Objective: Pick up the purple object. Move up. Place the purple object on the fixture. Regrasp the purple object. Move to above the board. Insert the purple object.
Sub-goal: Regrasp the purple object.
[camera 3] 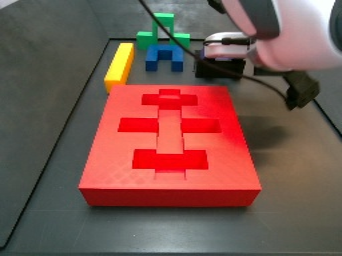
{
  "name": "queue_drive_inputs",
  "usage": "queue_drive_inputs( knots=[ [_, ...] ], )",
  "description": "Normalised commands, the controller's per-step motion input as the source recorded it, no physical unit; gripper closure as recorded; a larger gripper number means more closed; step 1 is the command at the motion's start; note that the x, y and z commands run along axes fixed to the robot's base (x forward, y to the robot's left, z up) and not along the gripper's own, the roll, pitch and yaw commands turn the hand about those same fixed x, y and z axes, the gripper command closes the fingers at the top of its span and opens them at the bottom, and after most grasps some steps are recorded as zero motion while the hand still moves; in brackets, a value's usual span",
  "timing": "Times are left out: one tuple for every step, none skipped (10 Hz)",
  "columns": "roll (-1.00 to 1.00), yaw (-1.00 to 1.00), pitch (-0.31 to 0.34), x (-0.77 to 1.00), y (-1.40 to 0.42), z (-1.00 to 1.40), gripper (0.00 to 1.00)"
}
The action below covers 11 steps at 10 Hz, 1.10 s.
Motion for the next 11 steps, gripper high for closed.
queue_drive_inputs(
  knots=[
    [0.00,-0.03,0.743,0.00,0.02,-0.33,0.00],
    [-0.16,-0.04,0.763,0.07,0.12,-0.19,0.00],
    [-0.32,-0.02,0.694,0.10,0.24,-0.04,0.00],
    [-0.79,0.00,0.391,0.13,0.49,0.16,0.00],
    [-0.96,0.04,0.000,0.06,0.43,0.35,0.00],
    [-0.69,0.17,-0.011,0.00,0.22,0.32,0.00],
    [-0.50,0.26,-0.097,0.00,0.01,0.19,0.00],
    [-0.23,0.29,-0.231,-0.12,0.00,0.00,0.00],
    [-0.17,0.31,-0.263,-0.10,0.00,-0.06,0.00],
    [-0.29,0.37,-0.260,-0.03,0.00,-0.03,0.00],
    [-0.35,0.40,-0.223,0.00,0.00,0.00,0.00]
  ],
)
